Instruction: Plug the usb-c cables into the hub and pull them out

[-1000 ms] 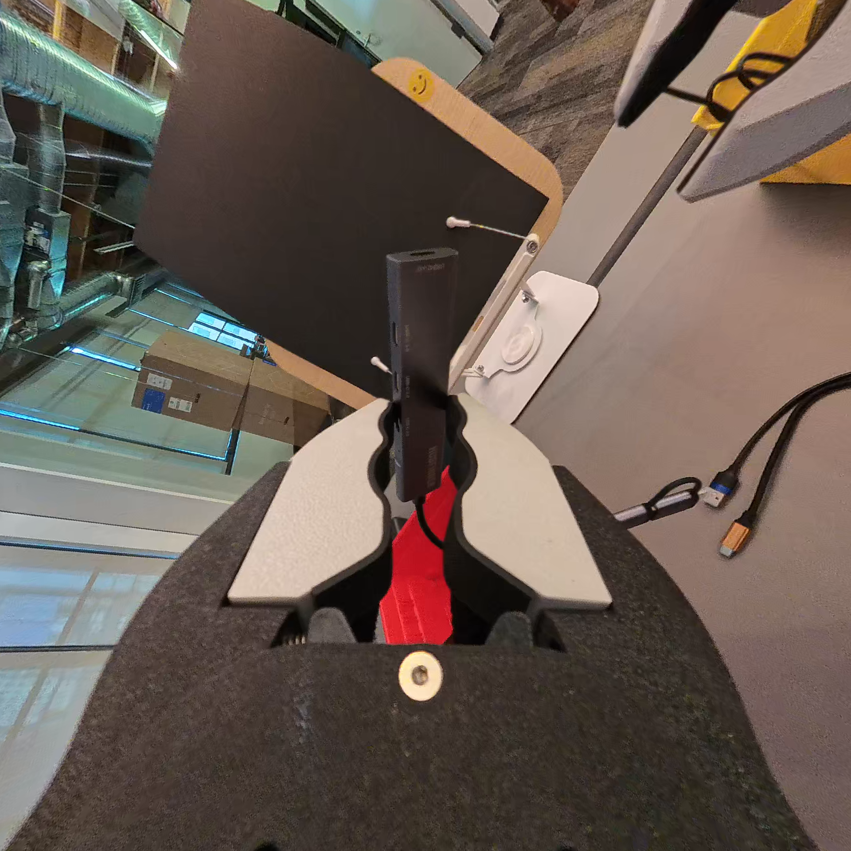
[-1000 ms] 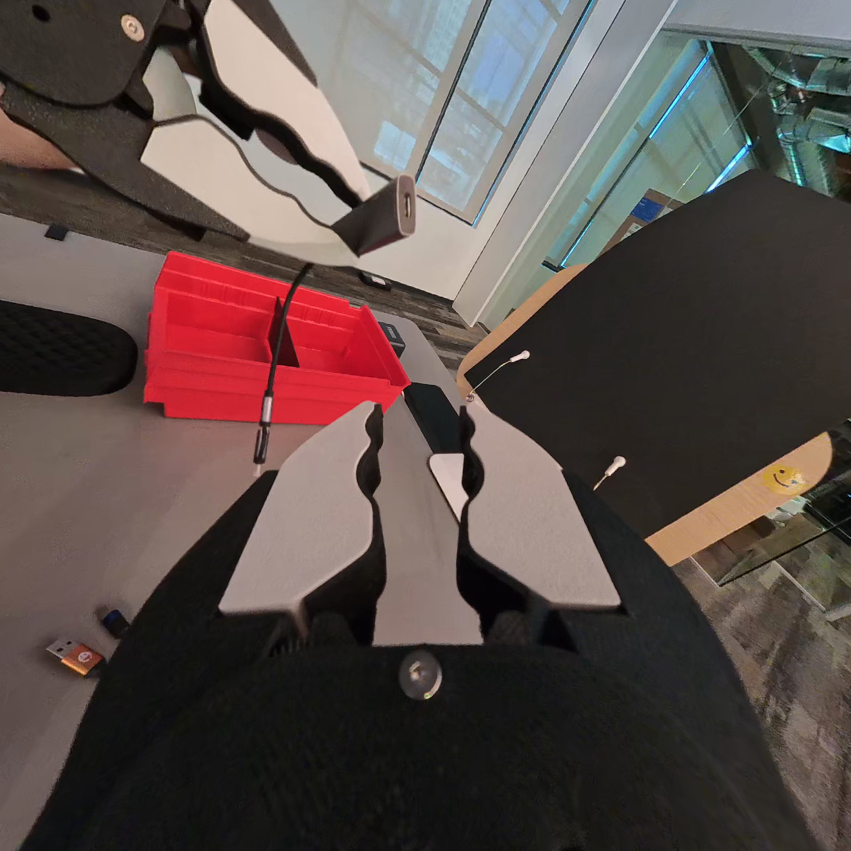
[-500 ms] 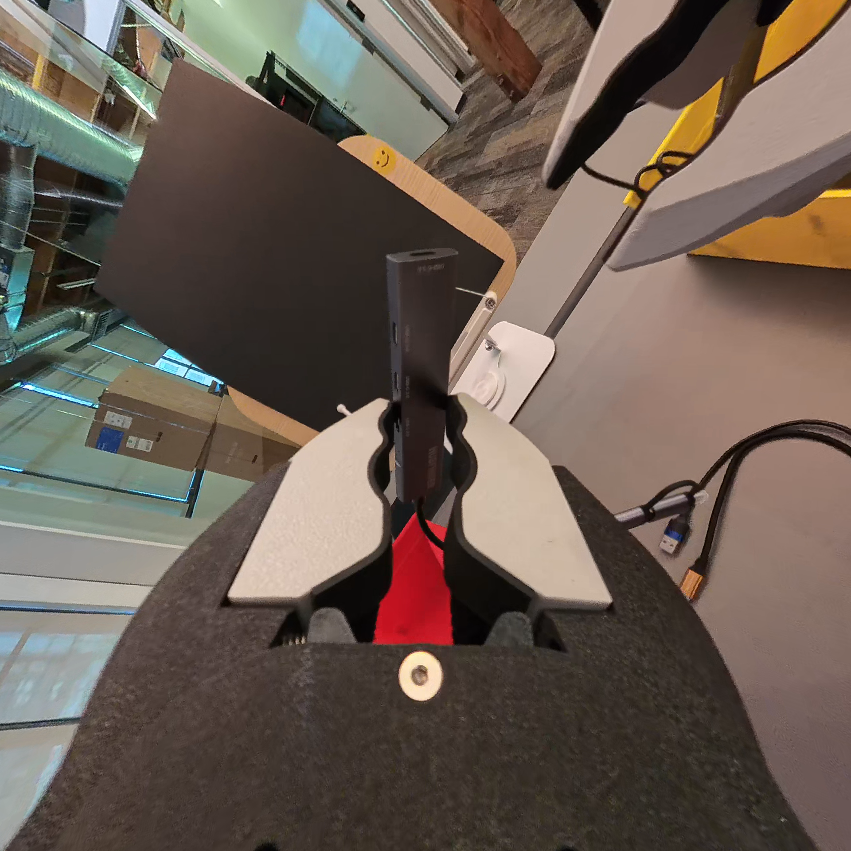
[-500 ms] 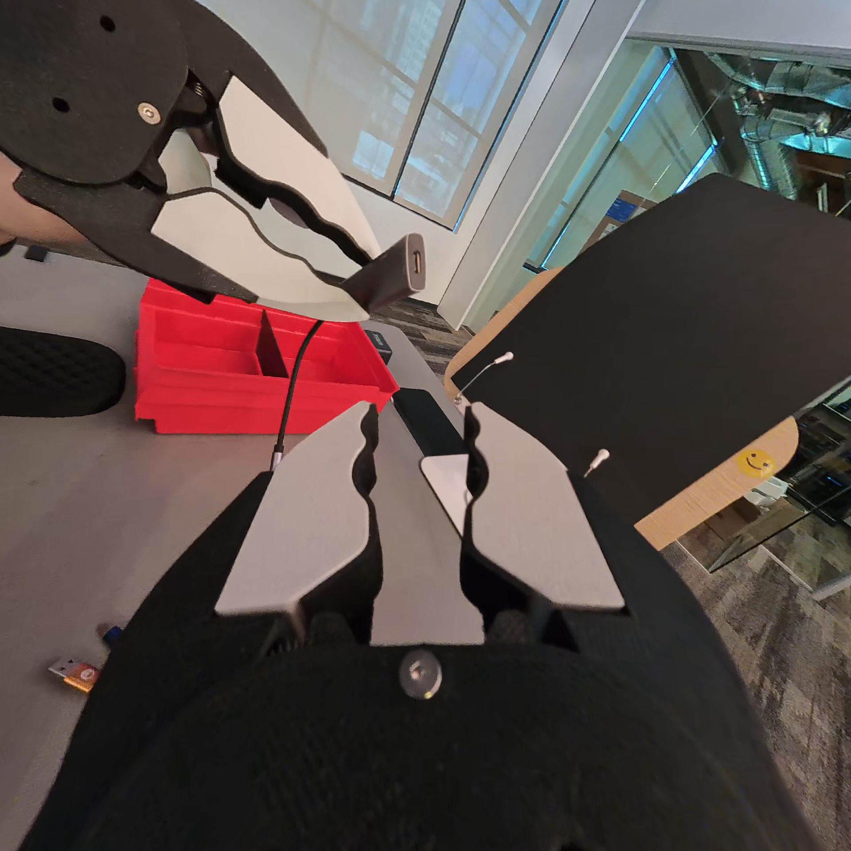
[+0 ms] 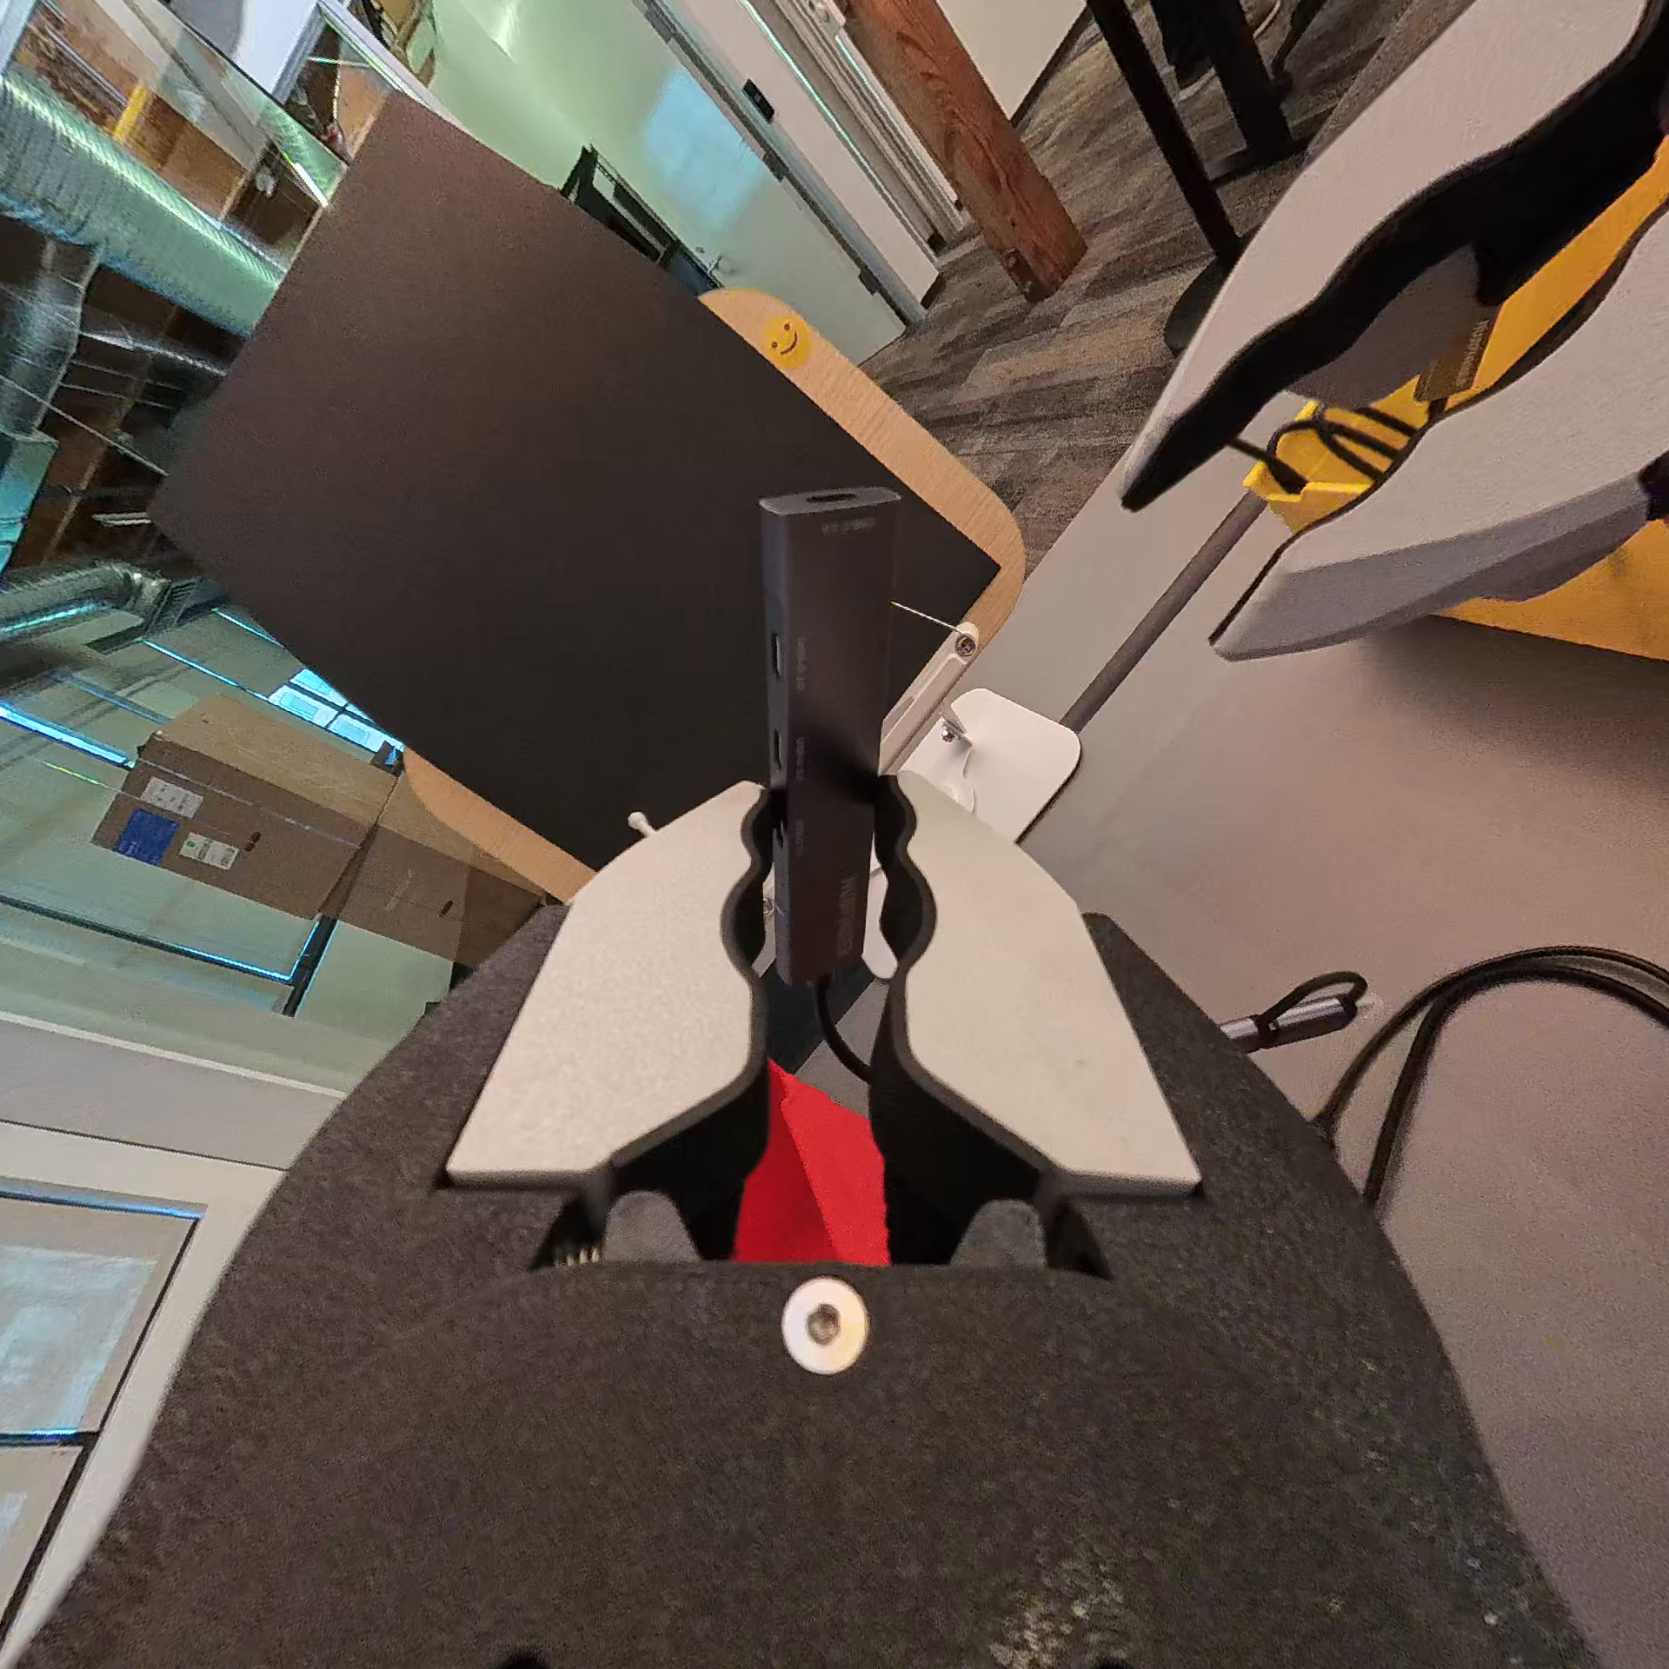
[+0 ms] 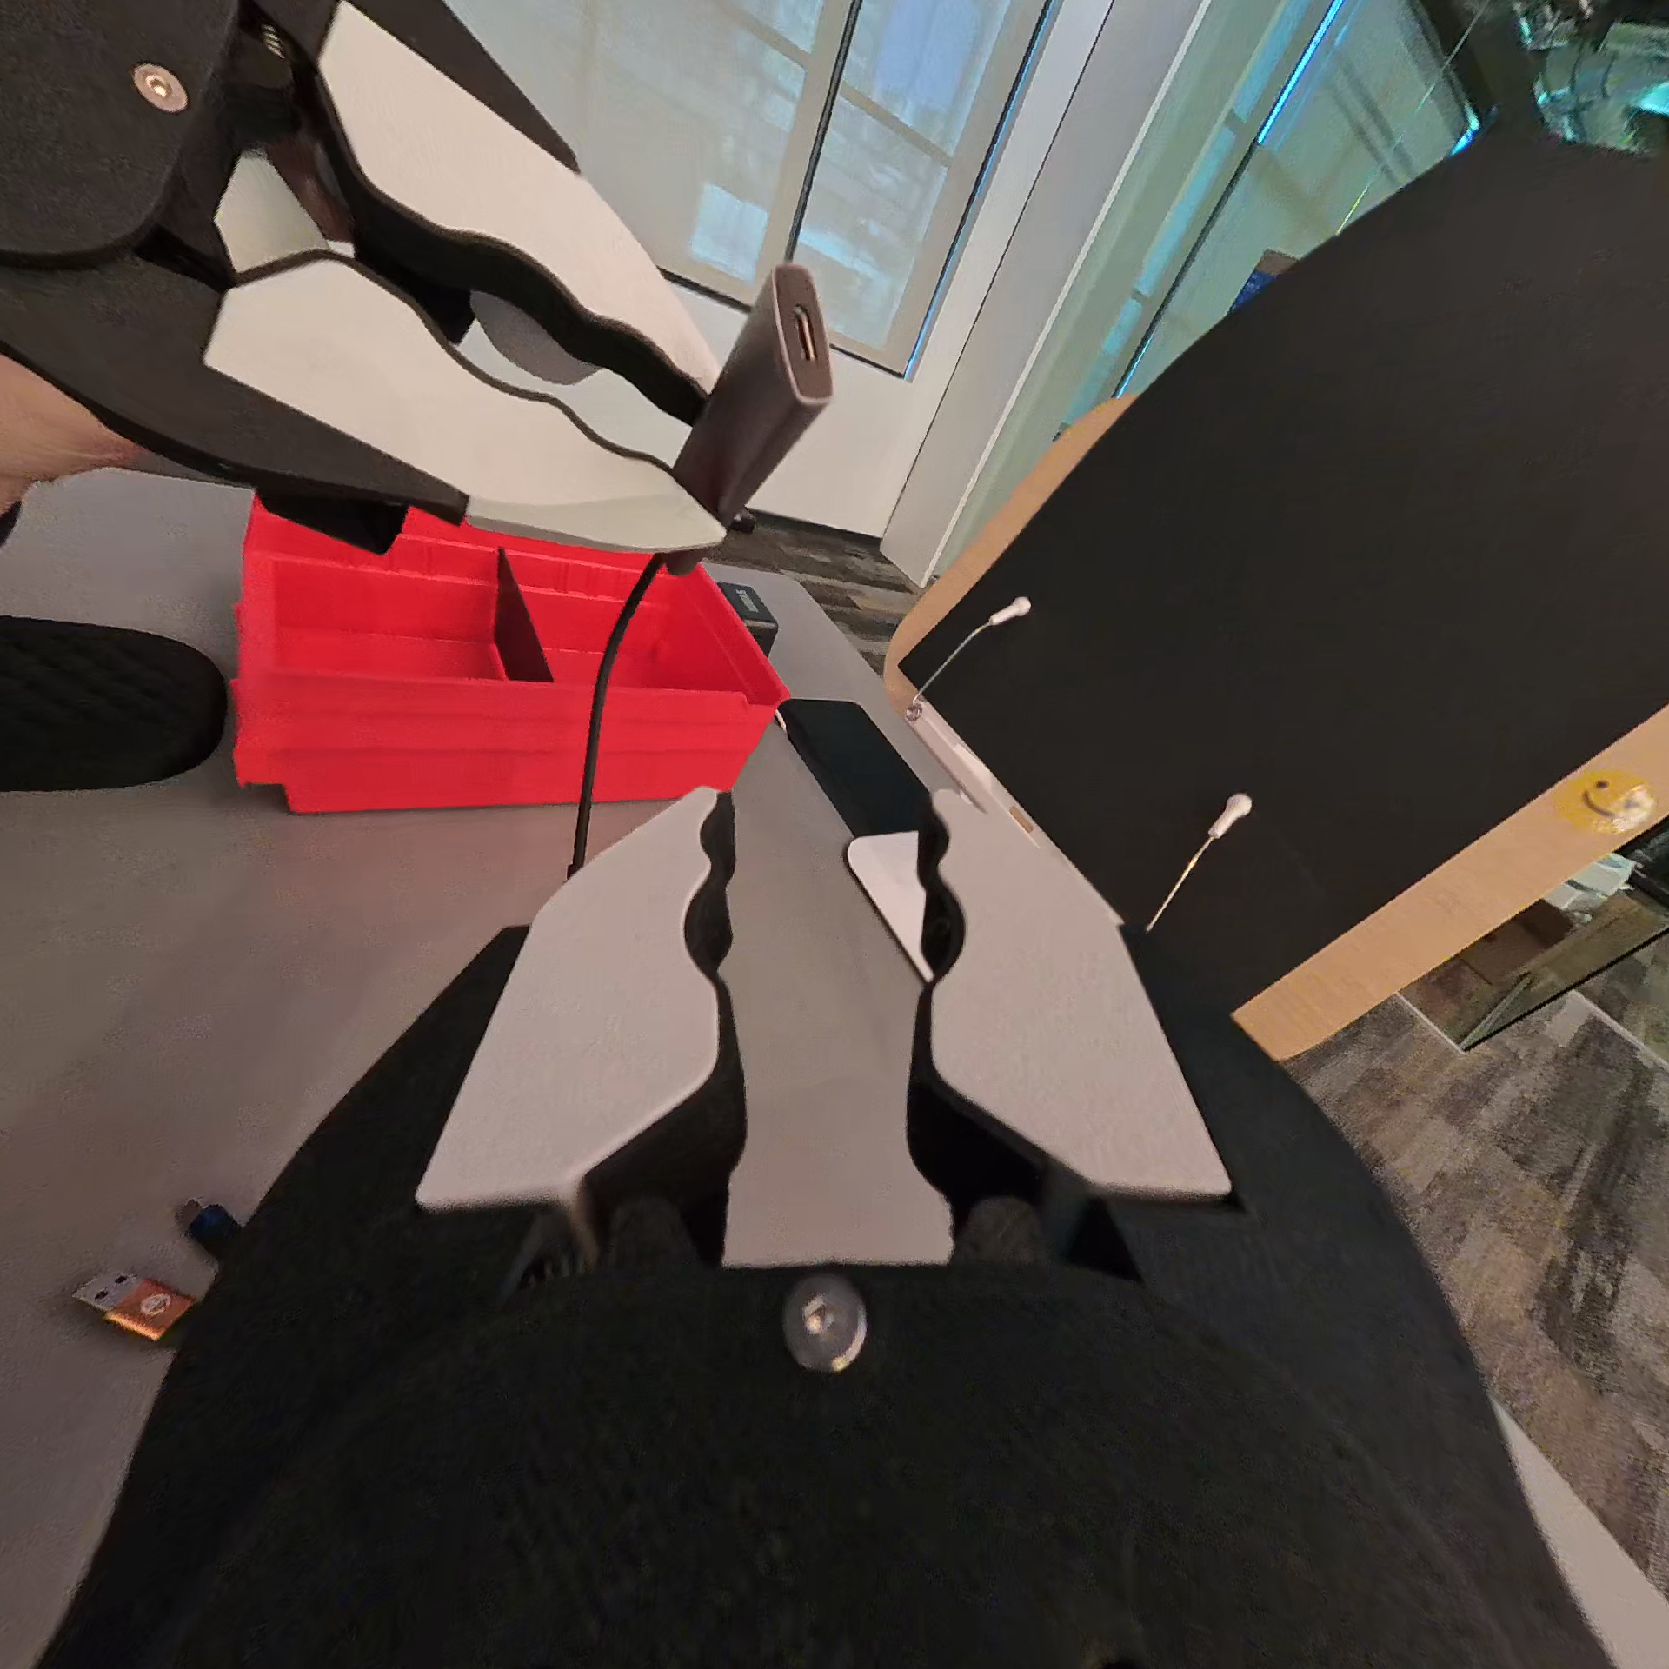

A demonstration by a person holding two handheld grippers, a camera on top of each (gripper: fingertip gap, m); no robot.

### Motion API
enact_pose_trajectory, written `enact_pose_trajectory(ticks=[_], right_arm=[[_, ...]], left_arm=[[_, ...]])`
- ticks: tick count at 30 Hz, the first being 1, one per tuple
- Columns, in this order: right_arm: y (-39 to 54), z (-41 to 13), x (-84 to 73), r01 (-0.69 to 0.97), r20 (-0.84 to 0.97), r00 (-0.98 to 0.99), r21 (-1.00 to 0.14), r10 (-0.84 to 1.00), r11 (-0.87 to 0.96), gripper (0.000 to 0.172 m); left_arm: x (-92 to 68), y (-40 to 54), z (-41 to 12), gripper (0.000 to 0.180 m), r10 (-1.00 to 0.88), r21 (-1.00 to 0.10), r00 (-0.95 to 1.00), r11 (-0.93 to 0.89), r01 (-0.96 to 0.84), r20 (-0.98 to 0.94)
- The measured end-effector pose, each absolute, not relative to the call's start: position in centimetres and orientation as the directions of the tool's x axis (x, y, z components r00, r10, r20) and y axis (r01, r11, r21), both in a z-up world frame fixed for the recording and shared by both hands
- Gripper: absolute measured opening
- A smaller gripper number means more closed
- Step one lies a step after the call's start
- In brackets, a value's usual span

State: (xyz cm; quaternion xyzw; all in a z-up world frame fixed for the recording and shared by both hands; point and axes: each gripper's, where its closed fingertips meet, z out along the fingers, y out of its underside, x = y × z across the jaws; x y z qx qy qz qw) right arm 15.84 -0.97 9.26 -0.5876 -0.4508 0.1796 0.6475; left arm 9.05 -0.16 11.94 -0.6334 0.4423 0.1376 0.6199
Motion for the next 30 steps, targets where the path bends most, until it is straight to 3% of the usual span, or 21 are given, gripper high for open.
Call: enact_pose_trajectory(ticks=[18,24,30], right_arm=[[1.5,6.7,16.3,0.357,0.336,0.600,-0.925,0.726,0.133,0.039],[3.7,6.6,19.1,0.340,0.276,0.761,-0.940,0.587,0.001,0.040],[4.6,8.5,23.8,0.284,0.251,0.921,-0.956,0.297,-0.075,0.038]], left_arm=[[10.6,2.0,11.0,0.021,-0.406,-0.673,0.577,0.148,-0.724,-0.709],[10.4,2.5,11.3,0.021,-0.378,-0.682,0.600,0.127,-0.720,-0.705],[9.1,2.0,11.3,0.021,-0.342,-0.706,0.640,0.110,-0.699,-0.688]])
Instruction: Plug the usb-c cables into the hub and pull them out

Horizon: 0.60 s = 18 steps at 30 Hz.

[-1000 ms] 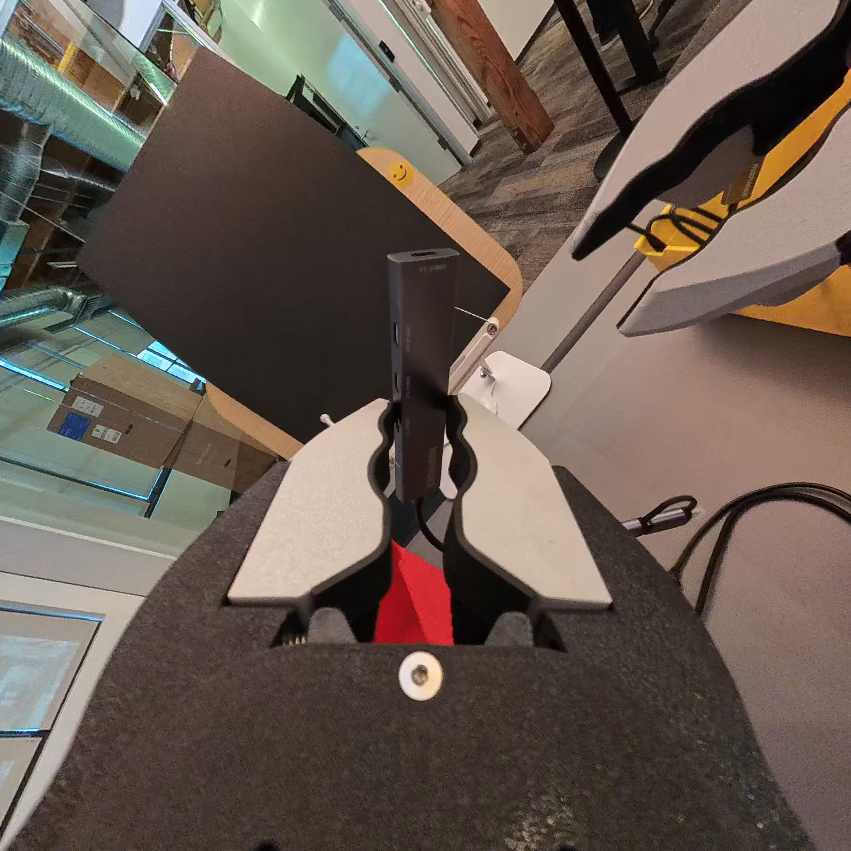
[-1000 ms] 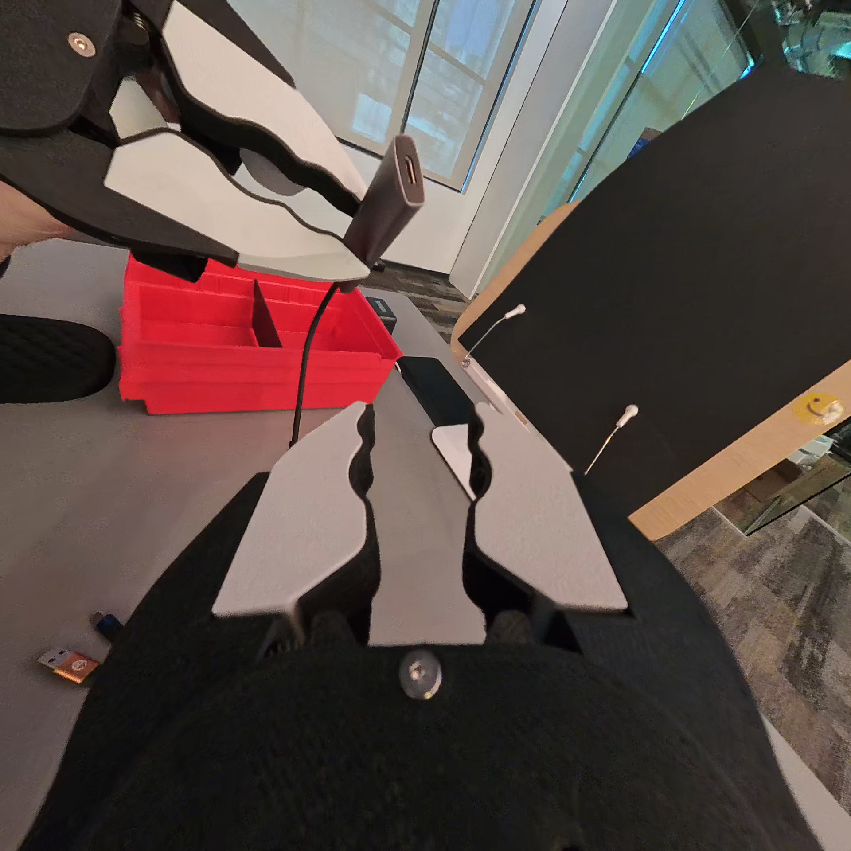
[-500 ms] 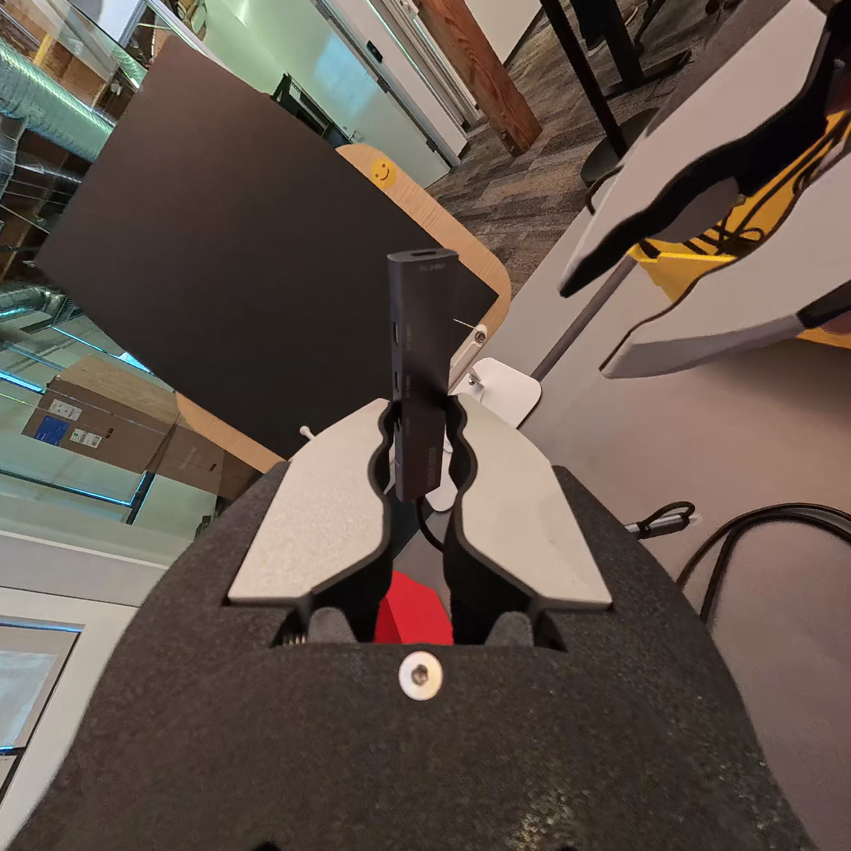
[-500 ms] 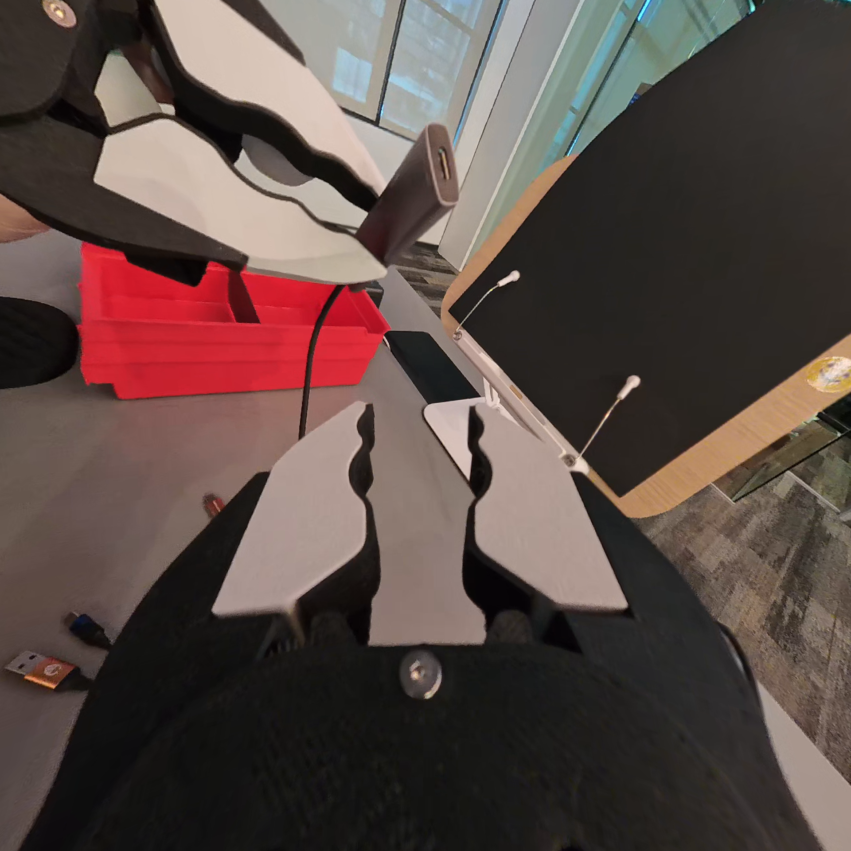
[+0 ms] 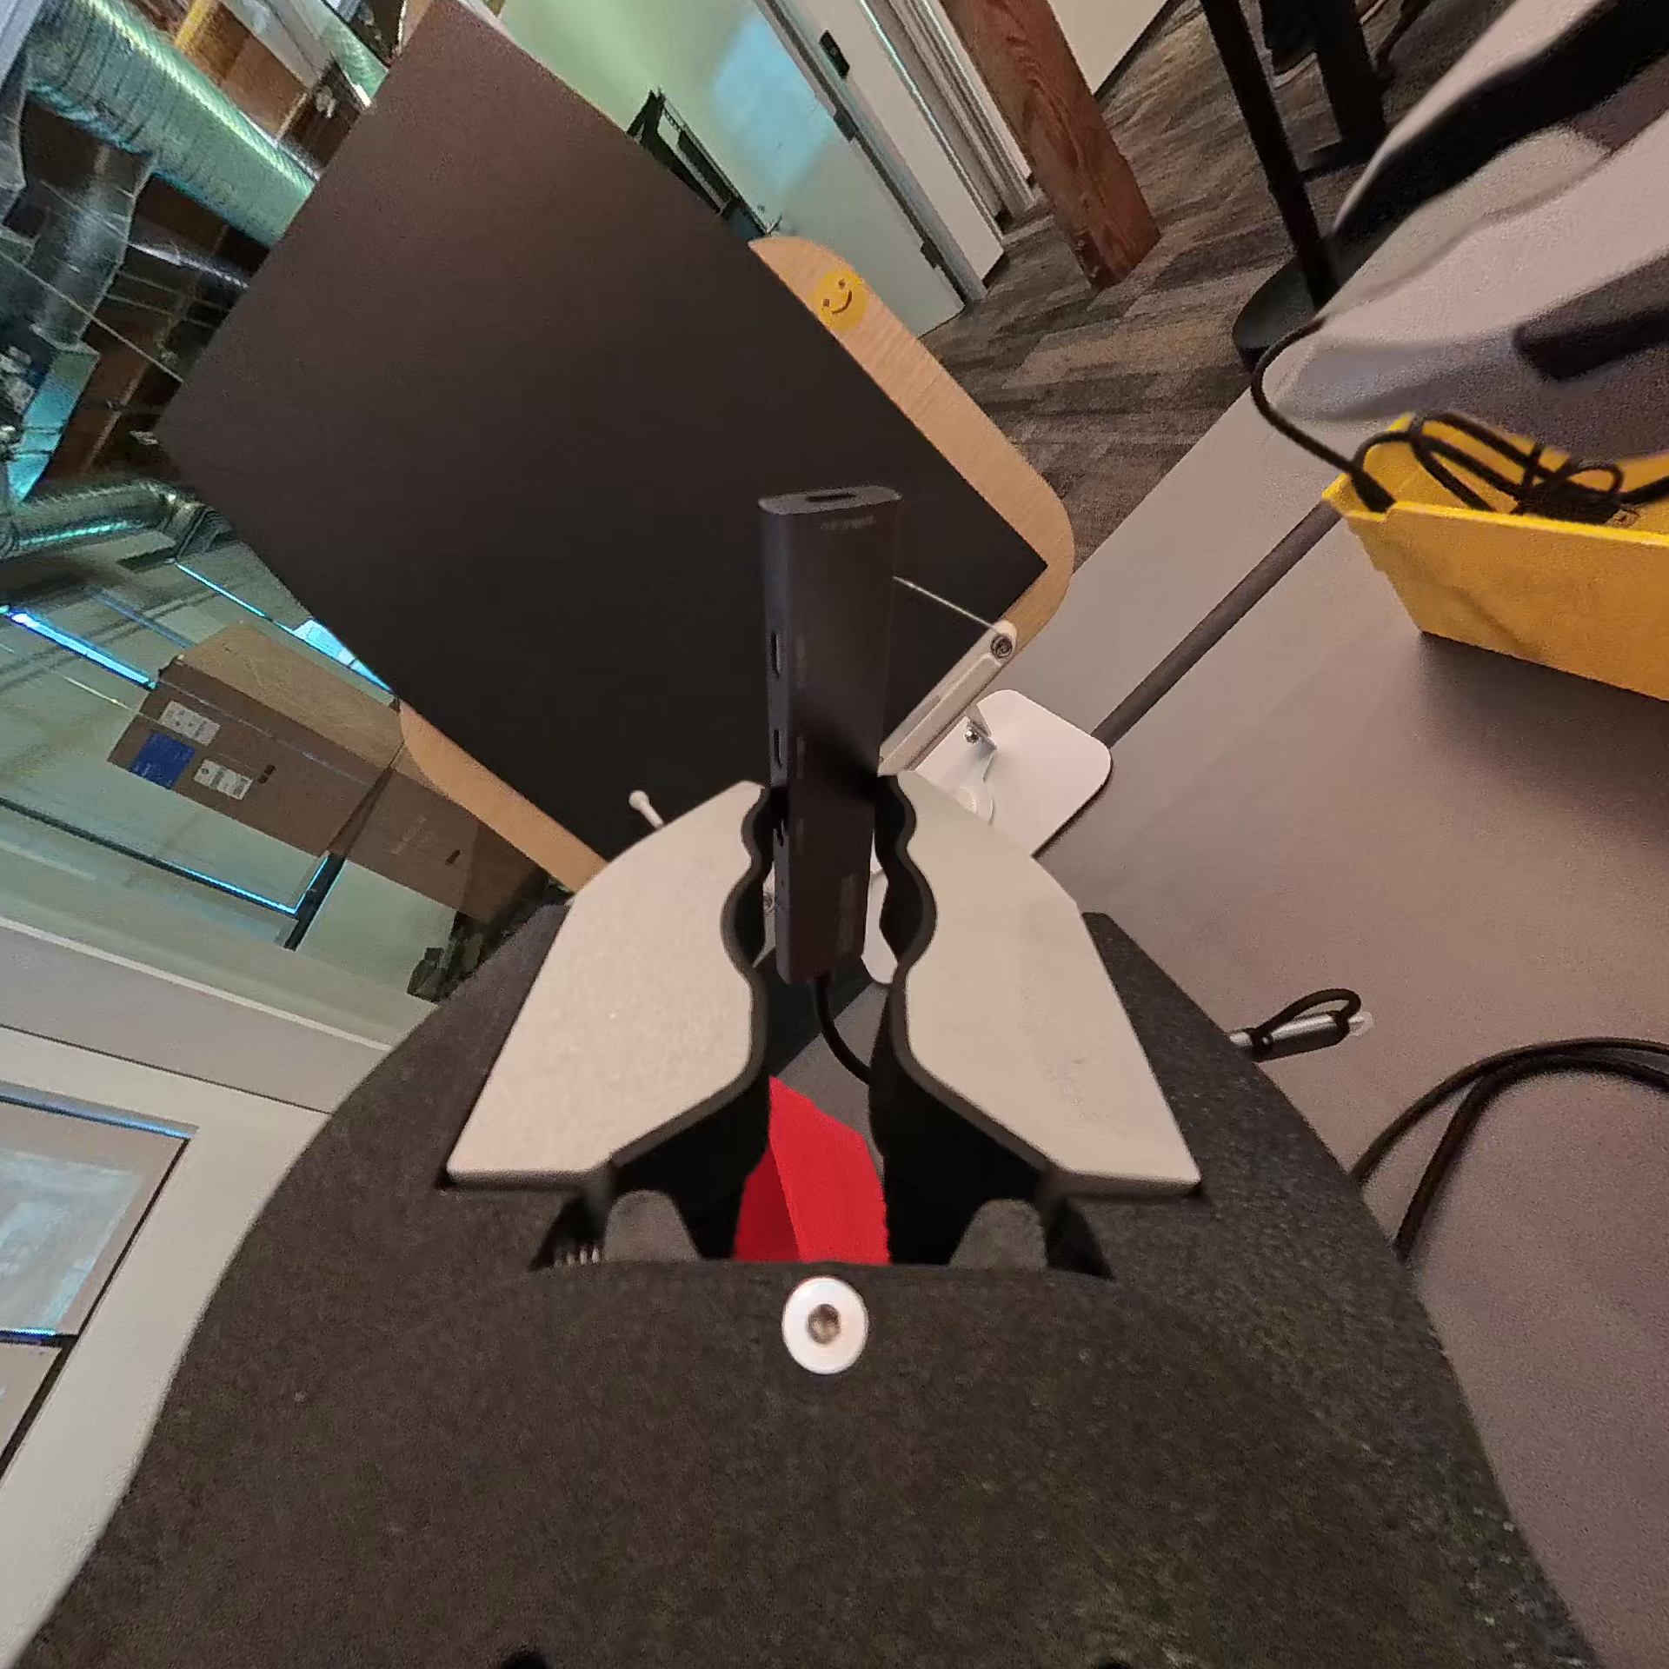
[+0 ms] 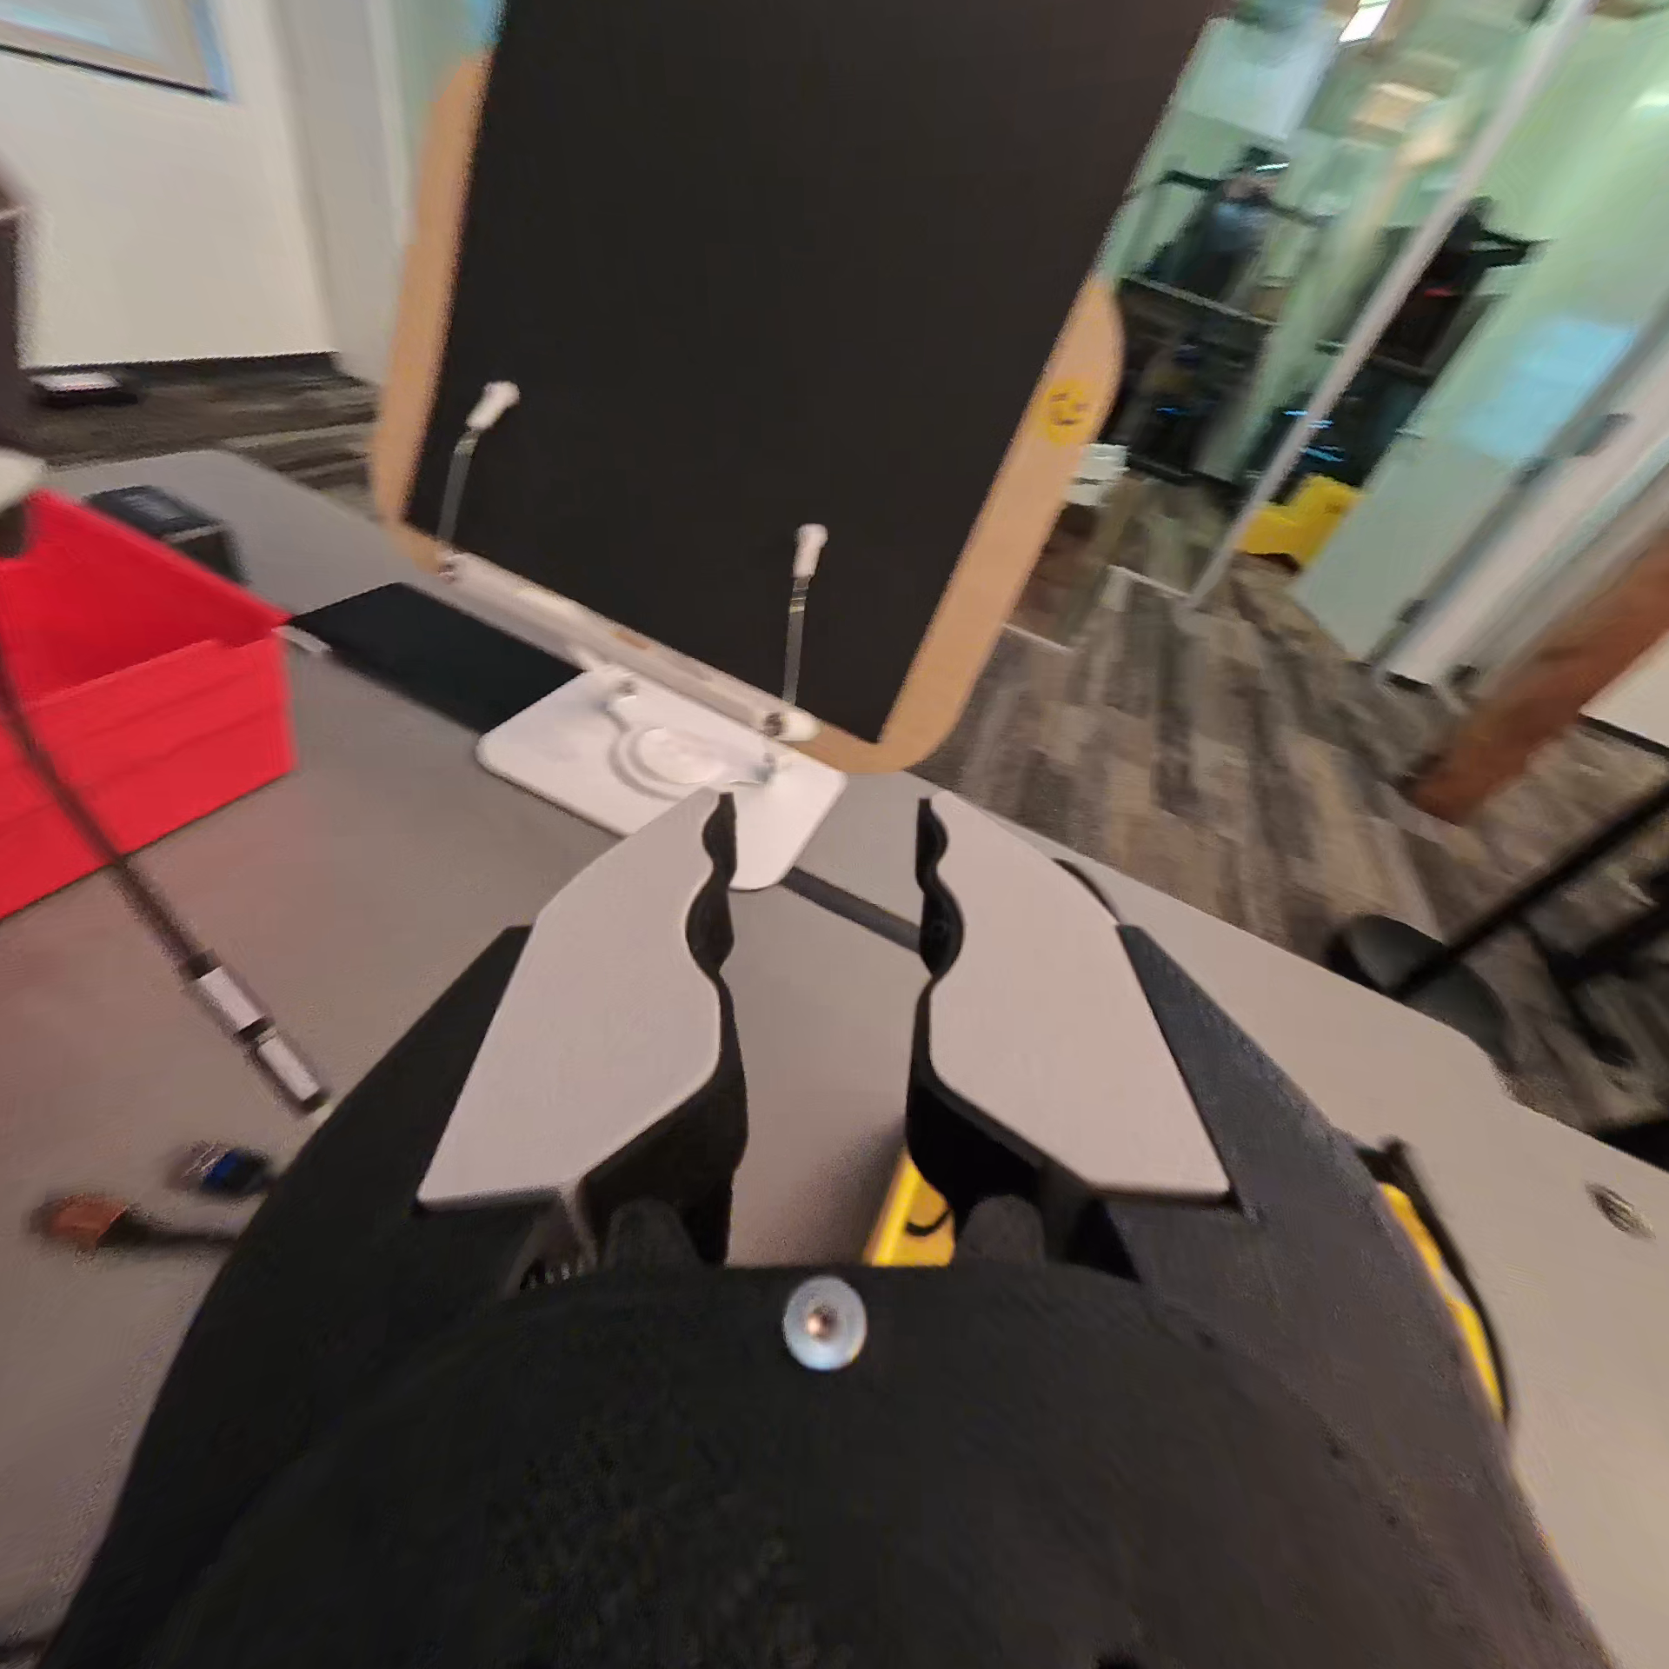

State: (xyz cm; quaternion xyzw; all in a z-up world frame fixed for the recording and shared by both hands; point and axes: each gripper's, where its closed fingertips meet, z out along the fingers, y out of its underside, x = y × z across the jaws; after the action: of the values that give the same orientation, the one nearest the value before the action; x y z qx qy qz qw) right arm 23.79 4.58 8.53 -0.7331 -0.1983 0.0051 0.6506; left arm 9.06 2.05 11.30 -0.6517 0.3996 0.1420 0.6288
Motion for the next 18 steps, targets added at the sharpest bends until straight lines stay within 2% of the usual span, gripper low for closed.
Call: enact_pose_trajectory(ticks=[4,18], right_arm=[[4.5,10.0,25.7,0.274,0.265,0.952,-0.961,0.153,-0.046,0.039],[4.0,11.0,25.8,0.262,0.258,0.955,-0.965,0.148,-0.010,0.042]], left_arm=[[8.2,1.8,10.8,0.021,-0.319,-0.718,0.664,0.083,-0.691,-0.676],[9.0,1.0,10.9,0.021,-0.303,-0.713,0.663,0.083,-0.697,-0.684]])
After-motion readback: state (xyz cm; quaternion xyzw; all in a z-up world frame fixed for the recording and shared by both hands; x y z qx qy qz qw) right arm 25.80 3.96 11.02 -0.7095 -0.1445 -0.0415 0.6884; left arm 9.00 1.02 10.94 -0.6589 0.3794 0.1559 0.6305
